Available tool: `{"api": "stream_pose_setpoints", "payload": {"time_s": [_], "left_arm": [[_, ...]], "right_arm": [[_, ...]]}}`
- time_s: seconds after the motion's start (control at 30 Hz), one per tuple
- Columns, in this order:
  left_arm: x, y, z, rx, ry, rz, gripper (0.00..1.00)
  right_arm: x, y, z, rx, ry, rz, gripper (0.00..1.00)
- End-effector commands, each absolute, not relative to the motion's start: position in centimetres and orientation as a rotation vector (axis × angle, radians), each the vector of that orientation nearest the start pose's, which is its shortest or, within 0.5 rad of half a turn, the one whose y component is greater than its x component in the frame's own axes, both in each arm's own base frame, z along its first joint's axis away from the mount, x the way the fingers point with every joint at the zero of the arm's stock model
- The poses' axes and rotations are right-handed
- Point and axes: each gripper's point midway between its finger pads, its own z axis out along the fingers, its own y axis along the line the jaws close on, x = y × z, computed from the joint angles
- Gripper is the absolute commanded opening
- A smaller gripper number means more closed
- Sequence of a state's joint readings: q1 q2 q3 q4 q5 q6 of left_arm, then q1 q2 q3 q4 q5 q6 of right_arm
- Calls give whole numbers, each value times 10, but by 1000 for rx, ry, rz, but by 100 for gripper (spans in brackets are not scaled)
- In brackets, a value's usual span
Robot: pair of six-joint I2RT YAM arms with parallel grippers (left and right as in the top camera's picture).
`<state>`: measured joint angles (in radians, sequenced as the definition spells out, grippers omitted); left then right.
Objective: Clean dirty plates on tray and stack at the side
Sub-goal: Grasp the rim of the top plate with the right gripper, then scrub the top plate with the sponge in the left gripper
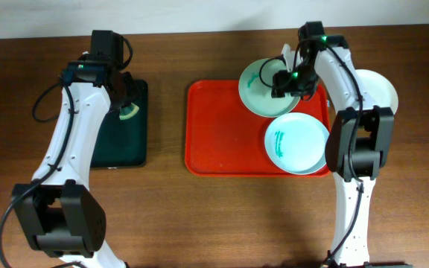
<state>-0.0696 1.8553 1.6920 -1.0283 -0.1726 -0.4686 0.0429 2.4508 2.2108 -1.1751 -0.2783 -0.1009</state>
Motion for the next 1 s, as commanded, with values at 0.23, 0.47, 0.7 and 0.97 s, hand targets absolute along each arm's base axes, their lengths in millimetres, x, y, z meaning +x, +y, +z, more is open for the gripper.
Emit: {"api": "stream_pose_setpoints", "payload": {"time_s": [0.23, 0.47, 0.7, 0.97], "left_arm": [[436, -1, 162, -593, 2660, 84, 0], [436, -1, 162, -592, 2660, 84, 0], [435, -1, 160, -592, 2665, 85, 0], [438, -70, 155, -277, 2719, -95, 0]], "right_arm": [[488, 22, 46, 486, 3018, 54, 69], [493, 37, 10, 547, 2985, 197, 36], [521, 75, 98, 36, 2867, 484, 4], [461, 135, 25, -460, 3000, 576, 4]]}}
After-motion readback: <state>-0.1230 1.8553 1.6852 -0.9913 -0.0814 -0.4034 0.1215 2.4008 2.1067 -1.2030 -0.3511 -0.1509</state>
